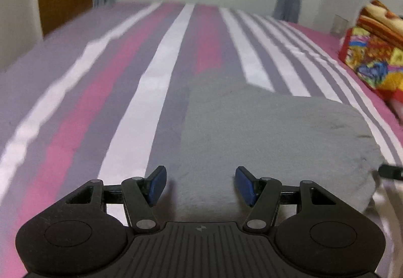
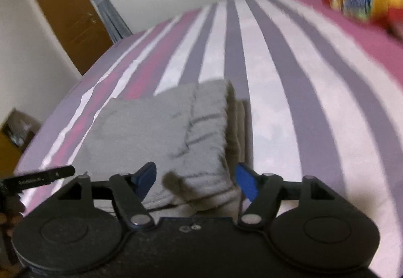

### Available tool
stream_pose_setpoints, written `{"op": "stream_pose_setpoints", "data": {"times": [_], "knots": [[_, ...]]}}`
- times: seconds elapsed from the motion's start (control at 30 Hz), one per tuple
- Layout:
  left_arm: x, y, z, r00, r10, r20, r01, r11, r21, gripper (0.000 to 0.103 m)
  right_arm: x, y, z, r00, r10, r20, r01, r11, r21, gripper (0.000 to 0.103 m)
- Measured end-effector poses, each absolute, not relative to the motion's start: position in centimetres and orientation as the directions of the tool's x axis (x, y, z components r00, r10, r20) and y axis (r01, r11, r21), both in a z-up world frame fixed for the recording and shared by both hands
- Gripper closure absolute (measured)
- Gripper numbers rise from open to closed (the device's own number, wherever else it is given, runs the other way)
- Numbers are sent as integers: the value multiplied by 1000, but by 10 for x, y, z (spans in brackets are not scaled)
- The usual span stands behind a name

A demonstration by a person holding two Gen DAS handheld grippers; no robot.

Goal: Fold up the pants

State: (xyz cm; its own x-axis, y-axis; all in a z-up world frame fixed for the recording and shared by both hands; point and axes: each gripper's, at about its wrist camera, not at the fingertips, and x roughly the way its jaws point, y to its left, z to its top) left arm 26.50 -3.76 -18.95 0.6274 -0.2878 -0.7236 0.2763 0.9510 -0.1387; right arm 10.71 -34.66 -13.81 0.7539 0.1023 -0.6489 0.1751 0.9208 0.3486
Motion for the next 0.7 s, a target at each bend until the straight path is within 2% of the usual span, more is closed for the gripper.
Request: {"op": "stream_pose_setpoints", "data": {"times": [0.1, 0.27, 0.33, 0.37, 0.47, 0.57, 0.67, 0.7], "knots": [[281, -28, -209, 542, -391, -744, 304, 916, -260, 42, 118, -367, -160, 720, 192, -667, 217, 851, 479, 27], [308, -13, -239, 448, -536, -715, 248, 843, -477, 41, 130, -390, -190, 702, 335, -629, 221, 737, 638, 20], [314, -11, -248, 422, -574, -701, 250, 817, -519, 42, 133, -397, -200, 700, 392, -597, 192, 702, 686, 26], [316, -10, -252, 407, -596, -692, 258, 802, -539, 51, 134, -400, -204, 703, 412, -579, 178, 687, 705, 29], [320, -8, -258, 384, -633, -672, 235, 771, -592, 63, 140, -403, -214, 701, 460, -546, 138, 663, 736, 40], [307, -17, -244, 424, -598, -679, 265, 800, -539, 79, 143, -397, -210, 707, 461, -536, 123, 666, 735, 50], [299, -22, -235, 448, -610, -653, 306, 791, -529, 81, 136, -387, -191, 742, 442, -505, 54, 711, 702, 52], [305, -24, -240, 446, -586, -677, 293, 810, -508, 81, 138, -387, -194, 733, 436, -522, 66, 718, 693, 52]]}}
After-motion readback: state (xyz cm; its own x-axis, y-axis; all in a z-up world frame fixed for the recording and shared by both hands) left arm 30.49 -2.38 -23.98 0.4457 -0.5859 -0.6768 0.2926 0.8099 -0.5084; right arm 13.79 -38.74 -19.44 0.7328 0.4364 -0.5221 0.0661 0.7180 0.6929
